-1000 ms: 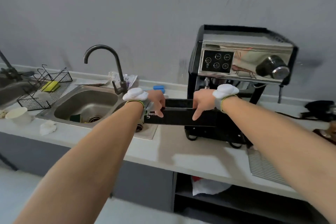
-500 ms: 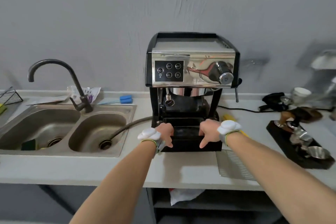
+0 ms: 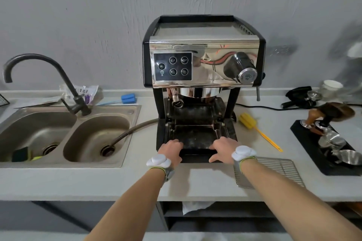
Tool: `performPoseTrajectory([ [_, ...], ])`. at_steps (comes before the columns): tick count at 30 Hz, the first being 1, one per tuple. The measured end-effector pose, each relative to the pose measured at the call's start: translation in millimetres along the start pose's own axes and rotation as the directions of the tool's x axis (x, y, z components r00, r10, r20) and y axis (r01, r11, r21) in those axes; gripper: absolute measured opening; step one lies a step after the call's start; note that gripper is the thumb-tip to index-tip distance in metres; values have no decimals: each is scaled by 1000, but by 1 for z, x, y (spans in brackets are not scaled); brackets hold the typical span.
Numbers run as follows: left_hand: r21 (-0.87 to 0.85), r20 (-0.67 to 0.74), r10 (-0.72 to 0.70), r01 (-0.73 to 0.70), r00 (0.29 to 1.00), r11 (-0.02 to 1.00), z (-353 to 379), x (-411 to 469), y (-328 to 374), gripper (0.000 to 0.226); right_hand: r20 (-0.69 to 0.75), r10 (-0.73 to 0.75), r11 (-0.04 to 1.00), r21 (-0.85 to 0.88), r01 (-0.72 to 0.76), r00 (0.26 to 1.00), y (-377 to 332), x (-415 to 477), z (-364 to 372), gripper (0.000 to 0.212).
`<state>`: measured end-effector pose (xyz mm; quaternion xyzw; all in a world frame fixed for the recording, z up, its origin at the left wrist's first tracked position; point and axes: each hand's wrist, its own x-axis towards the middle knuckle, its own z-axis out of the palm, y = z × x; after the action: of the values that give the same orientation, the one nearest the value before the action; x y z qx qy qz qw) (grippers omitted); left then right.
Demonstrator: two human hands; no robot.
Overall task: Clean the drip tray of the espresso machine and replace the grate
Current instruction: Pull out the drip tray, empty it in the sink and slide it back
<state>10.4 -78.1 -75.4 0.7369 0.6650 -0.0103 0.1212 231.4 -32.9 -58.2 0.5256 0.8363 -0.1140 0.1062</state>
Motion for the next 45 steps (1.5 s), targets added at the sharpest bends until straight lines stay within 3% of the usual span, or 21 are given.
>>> performPoseTrajectory([
  [6, -5, -37, -1, 1, 999, 1000, 3, 9, -2, 42, -31, -12, 1000, 27, 13, 999, 4, 3, 1, 59],
  [28, -36, 34, 1, 0, 999, 999, 3, 2, -4, 44, 22, -75, 994, 87, 73, 997, 10, -5, 10, 60],
  [34, -31, -47, 17, -19, 999, 999, -3, -1, 0, 56, -96, -74, 985, 149, 88, 993, 20, -9, 8, 71],
  [37, -44, -54, 37, -40, 998, 998, -22, 6, 16, 61, -168, -31, 979, 191, 63, 985, 30, -13, -6, 64],
  [41, -1, 147, 85, -85, 985, 996, -65, 25, 62, 55, 23, 69, 992, 102, -71, 997, 51, -29, -56, 58],
  [45, 57, 278, 156, -178, 948, 982, -113, 38, 119, 46, 293, 208, 973, 36, -229, 933, 65, -60, -113, 59],
])
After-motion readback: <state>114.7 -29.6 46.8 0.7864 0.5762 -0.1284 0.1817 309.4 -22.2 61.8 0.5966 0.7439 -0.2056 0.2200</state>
